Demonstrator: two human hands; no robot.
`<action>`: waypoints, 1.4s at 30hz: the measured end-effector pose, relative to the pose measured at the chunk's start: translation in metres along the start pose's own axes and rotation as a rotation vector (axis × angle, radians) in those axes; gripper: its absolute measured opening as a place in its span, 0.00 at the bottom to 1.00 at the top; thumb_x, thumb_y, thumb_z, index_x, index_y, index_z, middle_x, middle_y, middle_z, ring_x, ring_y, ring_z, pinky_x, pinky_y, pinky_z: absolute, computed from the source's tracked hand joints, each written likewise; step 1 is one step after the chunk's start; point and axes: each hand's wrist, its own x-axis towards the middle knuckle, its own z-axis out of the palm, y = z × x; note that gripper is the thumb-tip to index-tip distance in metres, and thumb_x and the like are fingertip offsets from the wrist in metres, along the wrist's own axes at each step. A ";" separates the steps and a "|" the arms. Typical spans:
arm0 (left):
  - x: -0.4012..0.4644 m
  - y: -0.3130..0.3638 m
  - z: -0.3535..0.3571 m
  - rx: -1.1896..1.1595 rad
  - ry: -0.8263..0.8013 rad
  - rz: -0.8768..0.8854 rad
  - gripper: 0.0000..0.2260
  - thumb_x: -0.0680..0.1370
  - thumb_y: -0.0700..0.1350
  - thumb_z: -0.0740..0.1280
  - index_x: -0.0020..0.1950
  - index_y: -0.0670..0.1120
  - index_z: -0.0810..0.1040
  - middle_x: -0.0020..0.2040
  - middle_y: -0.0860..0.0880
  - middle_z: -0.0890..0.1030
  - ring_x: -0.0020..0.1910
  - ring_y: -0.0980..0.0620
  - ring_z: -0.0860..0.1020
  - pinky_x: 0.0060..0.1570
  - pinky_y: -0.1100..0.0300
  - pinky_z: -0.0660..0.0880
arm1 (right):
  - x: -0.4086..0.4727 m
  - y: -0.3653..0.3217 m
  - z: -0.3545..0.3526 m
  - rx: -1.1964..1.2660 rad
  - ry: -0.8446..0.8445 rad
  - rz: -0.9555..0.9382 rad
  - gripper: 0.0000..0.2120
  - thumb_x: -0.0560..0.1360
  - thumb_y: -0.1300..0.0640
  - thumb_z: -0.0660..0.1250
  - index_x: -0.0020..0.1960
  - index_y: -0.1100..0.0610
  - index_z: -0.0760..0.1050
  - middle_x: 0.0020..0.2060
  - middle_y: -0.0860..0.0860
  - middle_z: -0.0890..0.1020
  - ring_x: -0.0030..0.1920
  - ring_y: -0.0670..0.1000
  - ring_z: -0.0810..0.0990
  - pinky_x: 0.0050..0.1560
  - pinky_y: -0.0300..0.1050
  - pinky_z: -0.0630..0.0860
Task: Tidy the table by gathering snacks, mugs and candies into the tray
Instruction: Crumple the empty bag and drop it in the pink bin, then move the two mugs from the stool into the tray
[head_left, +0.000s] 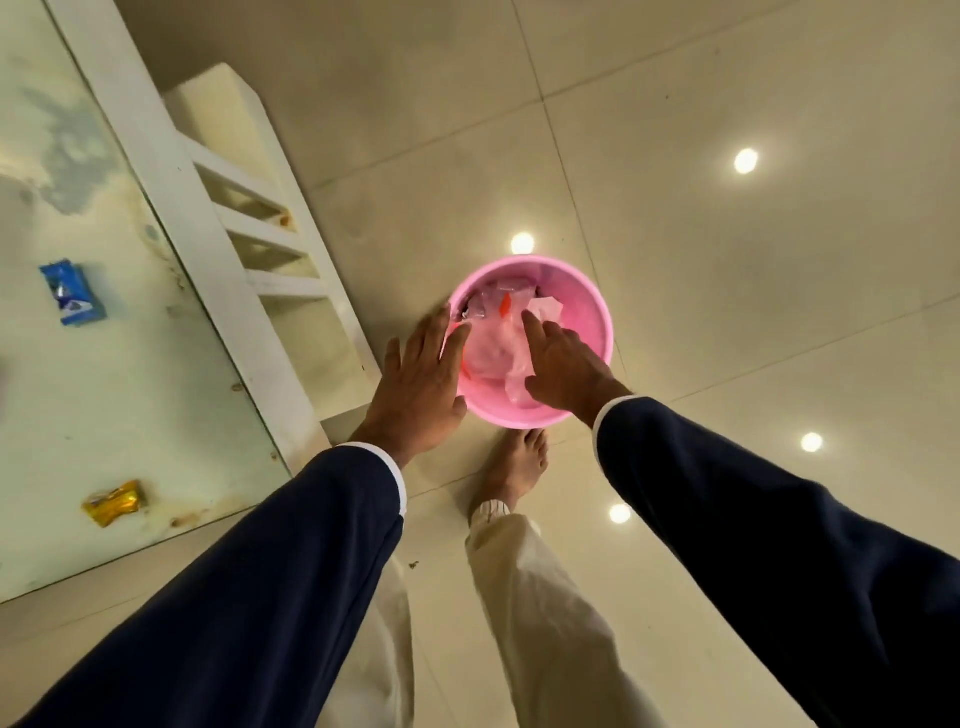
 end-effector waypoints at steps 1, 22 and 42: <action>-0.006 0.001 -0.009 0.021 0.009 0.010 0.39 0.78 0.48 0.67 0.83 0.46 0.50 0.84 0.42 0.45 0.82 0.41 0.50 0.75 0.38 0.58 | -0.009 -0.003 -0.009 -0.048 0.022 -0.003 0.43 0.74 0.55 0.71 0.80 0.62 0.50 0.69 0.65 0.71 0.62 0.67 0.77 0.62 0.60 0.76; -0.287 -0.095 -0.136 -0.036 0.295 -0.308 0.37 0.78 0.49 0.66 0.84 0.48 0.52 0.84 0.44 0.40 0.83 0.43 0.45 0.79 0.36 0.48 | -0.170 -0.270 -0.120 -0.272 0.260 -0.384 0.42 0.78 0.38 0.64 0.82 0.56 0.51 0.81 0.60 0.51 0.80 0.63 0.54 0.78 0.62 0.59; -0.650 -0.275 -0.182 -0.287 0.541 -0.845 0.36 0.83 0.52 0.58 0.84 0.49 0.41 0.82 0.45 0.32 0.82 0.45 0.36 0.79 0.38 0.41 | -0.294 -0.693 -0.150 -0.773 0.234 -0.884 0.41 0.80 0.37 0.59 0.83 0.53 0.44 0.82 0.55 0.44 0.81 0.58 0.52 0.79 0.59 0.53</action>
